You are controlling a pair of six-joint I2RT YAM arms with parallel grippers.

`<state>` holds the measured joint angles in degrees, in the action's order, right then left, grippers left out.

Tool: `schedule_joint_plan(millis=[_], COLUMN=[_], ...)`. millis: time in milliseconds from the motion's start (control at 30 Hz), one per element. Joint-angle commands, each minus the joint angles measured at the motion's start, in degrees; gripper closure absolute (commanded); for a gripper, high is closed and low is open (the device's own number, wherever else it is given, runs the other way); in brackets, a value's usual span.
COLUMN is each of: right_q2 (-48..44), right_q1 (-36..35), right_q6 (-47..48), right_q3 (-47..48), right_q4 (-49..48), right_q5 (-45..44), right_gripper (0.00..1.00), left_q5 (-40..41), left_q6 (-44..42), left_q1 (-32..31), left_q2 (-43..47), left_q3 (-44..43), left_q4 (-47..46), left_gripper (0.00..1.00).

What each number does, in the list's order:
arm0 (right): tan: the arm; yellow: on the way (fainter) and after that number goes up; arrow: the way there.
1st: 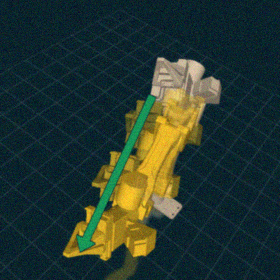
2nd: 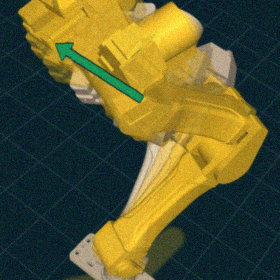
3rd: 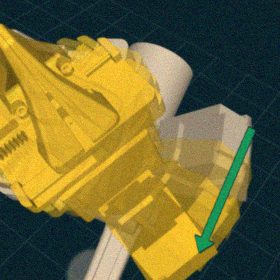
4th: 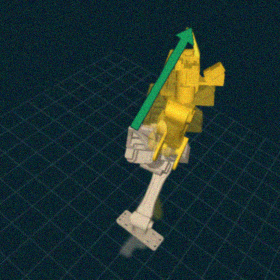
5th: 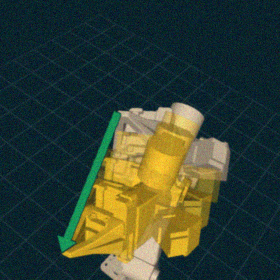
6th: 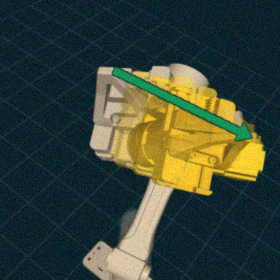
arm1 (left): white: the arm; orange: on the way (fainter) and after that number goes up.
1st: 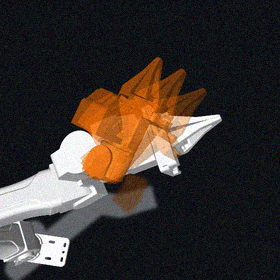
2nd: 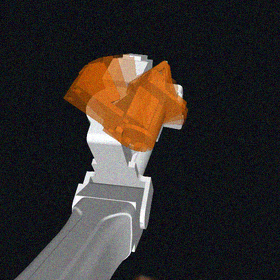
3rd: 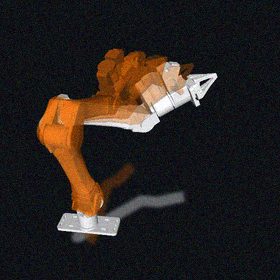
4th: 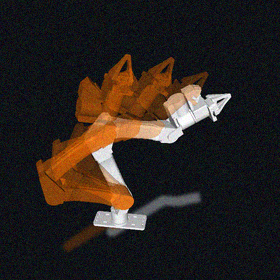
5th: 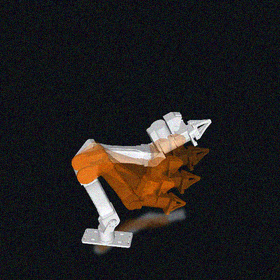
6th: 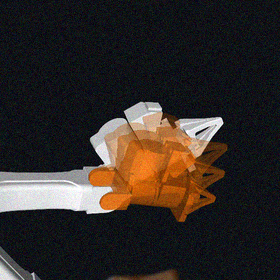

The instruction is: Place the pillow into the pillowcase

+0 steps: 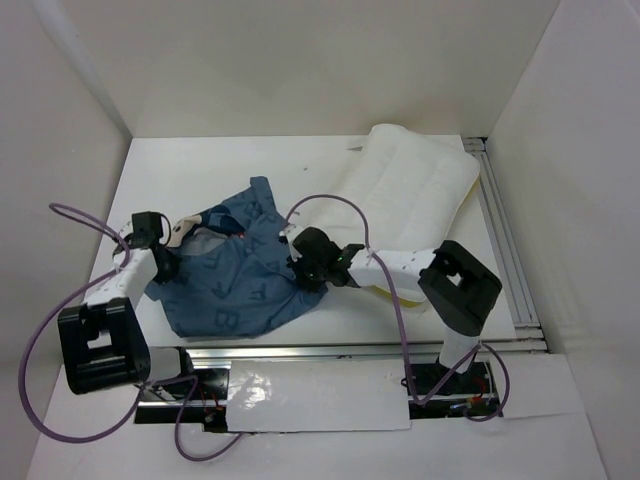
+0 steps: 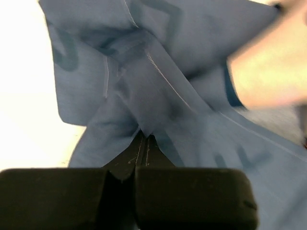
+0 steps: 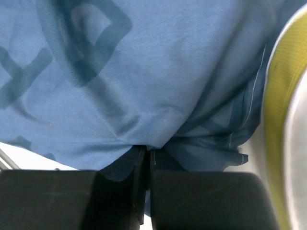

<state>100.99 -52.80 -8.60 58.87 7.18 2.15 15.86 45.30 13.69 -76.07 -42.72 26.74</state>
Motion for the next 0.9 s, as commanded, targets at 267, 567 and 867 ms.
schedule_joint_plan(millis=[267,567,867], right_q2=[-10.44,-15.47,-20.40], right_q1=[2.43,11.66,15.35], right_q6=[1.48,6.65,12.46], right_q3=[22.06,49.83,58.19], right_q4=[6.08,12.76,8.38], right_q5=[-10.94,-10.33,-30.26], right_gripper=[1.00,1.00,1.00], left_q5=[-19.20,-14.82,-14.09], left_q6=[-1.11,-4.94,-6.80], left_q1=[0.28,0.28,0.28], left_q2=[30.70,29.59,28.44], left_q3=[-3.83,-40.66,-51.51], left_q4=[-11.37,-1.00,0.87], left_gripper=[1.00,1.00,1.00])
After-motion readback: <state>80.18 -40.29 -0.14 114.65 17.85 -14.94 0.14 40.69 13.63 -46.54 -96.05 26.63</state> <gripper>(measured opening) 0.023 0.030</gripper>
